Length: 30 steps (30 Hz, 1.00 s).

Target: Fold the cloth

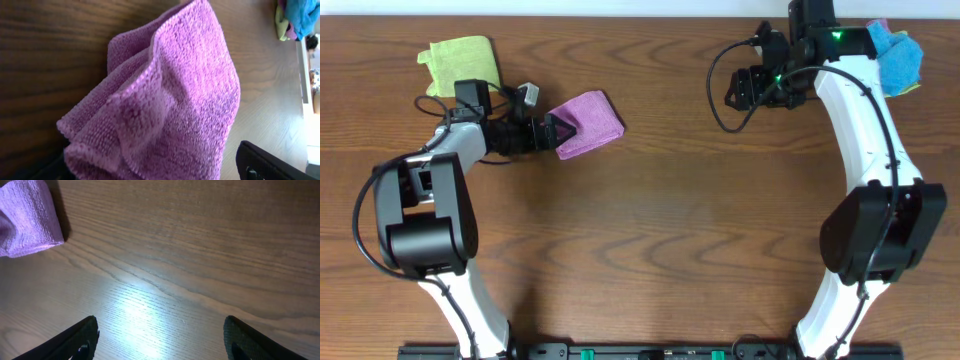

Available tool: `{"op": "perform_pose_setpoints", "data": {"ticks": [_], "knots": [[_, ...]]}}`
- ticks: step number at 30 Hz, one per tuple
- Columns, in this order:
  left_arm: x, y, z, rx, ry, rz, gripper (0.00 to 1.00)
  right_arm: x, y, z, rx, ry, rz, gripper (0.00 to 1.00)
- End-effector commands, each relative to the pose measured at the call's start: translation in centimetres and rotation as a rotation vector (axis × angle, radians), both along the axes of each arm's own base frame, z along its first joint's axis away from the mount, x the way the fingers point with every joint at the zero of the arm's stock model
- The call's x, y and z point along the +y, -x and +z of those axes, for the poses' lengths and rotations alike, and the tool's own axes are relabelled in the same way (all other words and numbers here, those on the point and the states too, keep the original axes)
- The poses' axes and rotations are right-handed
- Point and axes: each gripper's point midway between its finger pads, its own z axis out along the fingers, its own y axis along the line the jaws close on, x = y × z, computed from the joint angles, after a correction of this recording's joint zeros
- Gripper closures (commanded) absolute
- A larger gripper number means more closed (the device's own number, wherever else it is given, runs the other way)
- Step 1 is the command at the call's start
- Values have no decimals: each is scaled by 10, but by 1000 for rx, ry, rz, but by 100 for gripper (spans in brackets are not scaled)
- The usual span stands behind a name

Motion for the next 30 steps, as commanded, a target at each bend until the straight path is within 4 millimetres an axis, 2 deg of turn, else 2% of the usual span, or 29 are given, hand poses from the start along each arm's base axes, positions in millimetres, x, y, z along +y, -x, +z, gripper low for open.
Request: {"op": "perform_pose_setpoints", "data": {"ticks": [1, 5, 6, 8, 10, 12, 14, 17, 19, 21, 22, 23, 26, 30], "knots": [[1, 7, -35, 101, -25, 32, 4, 0, 1, 16, -36, -12, 11, 20], [-4, 8, -46, 112, -24, 20, 0, 0, 1, 16, -37, -13, 11, 21], [-6, 8, -49, 114, -24, 17, 5, 0, 1, 16, -36, -12, 11, 20], [-11, 9, -55, 119, -23, 6, 7, 0, 2, 16, -35, -12, 10, 20], [-16, 9, -64, 129, -20, 4, 13, 0, 2, 16, -34, -12, 11, 20], [-20, 7, -70, 136, -10, 11, 27, 0, 3, 16, -28, -12, 10, 21], [-22, 5, -77, 142, -3, 20, 32, 0, 5, 15, -20, -11, 11, 21], [-25, 2, -86, 140, 2, 26, 51, -1, 9, 14, -2, -10, 10, 22], [-26, 1, -93, 147, 8, 35, 71, -1, 11, 13, 6, -10, 10, 23], [-27, 0, -98, 156, 15, 48, 78, -1, 12, 13, 12, -9, 10, 23], [-28, -1, -99, 152, 16, 46, 90, -1, 12, 13, 13, -9, 10, 23], [-29, -2, -98, 149, 16, 46, 94, -1, 12, 13, 13, -9, 10, 23], [-30, -10, -92, 140, 33, 58, 94, -1, 12, 13, 13, -9, 10, 24], [-38, -30, -65, 82, 107, 23, 95, -1, 12, 13, 12, -9, 10, 24]]}}
